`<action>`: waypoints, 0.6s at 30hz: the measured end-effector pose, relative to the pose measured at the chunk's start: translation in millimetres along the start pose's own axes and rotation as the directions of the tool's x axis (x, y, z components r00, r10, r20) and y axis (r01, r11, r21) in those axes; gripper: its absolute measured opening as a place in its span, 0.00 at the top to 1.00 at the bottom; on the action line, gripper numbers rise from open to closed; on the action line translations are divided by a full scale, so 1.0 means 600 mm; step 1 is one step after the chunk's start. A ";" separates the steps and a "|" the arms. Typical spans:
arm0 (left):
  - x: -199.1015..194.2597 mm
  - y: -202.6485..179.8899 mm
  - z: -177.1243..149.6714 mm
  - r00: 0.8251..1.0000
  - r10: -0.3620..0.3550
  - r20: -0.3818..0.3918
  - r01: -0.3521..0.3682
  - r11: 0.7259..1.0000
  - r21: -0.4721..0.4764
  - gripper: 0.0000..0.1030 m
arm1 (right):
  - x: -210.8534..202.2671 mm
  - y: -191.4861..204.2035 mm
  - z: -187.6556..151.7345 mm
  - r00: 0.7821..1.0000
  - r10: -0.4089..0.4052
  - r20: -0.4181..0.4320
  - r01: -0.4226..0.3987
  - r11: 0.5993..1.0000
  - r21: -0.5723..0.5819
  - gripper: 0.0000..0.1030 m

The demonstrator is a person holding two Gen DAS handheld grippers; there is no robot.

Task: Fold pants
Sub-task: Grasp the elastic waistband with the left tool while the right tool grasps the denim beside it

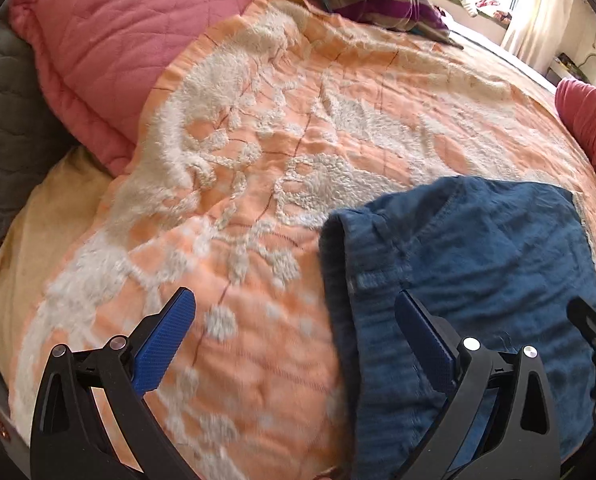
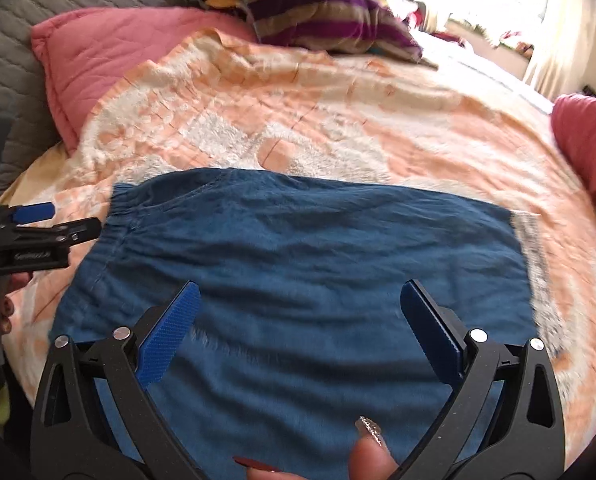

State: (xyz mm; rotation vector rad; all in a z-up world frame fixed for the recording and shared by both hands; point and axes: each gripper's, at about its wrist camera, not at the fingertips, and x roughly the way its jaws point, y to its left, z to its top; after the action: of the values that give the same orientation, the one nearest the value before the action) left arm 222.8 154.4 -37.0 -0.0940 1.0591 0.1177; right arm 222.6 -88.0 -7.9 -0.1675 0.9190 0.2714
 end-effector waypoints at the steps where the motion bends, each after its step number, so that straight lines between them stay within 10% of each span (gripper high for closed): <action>1: 0.007 -0.001 0.003 1.000 -0.009 -0.006 0.010 1.000 0.004 0.04 | 0.014 0.000 0.009 1.000 -0.003 -0.005 0.003 1.000 -0.012 0.08; 11: 0.064 -0.022 0.038 0.991 -0.131 -0.017 0.131 0.991 0.003 0.07 | 0.123 -0.013 0.091 0.998 0.022 -0.062 -0.029 0.994 -0.108 0.08; 15: 0.068 -0.037 0.039 0.991 -0.134 0.023 0.132 0.989 0.070 0.56 | 0.153 -0.005 0.110 0.995 0.013 -0.098 -0.033 0.978 -0.207 0.08; 18: 0.045 -0.054 0.036 0.990 -0.127 0.068 0.117 0.983 0.138 0.71 | 0.172 0.002 0.119 0.994 0.004 -0.110 -0.033 0.965 -0.261 0.08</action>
State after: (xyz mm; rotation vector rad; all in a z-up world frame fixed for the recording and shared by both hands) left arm 259.2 126.3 -49.6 -0.0326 0.9798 -0.0605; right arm 335.7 -52.3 -48.2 -0.4226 0.9912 0.4048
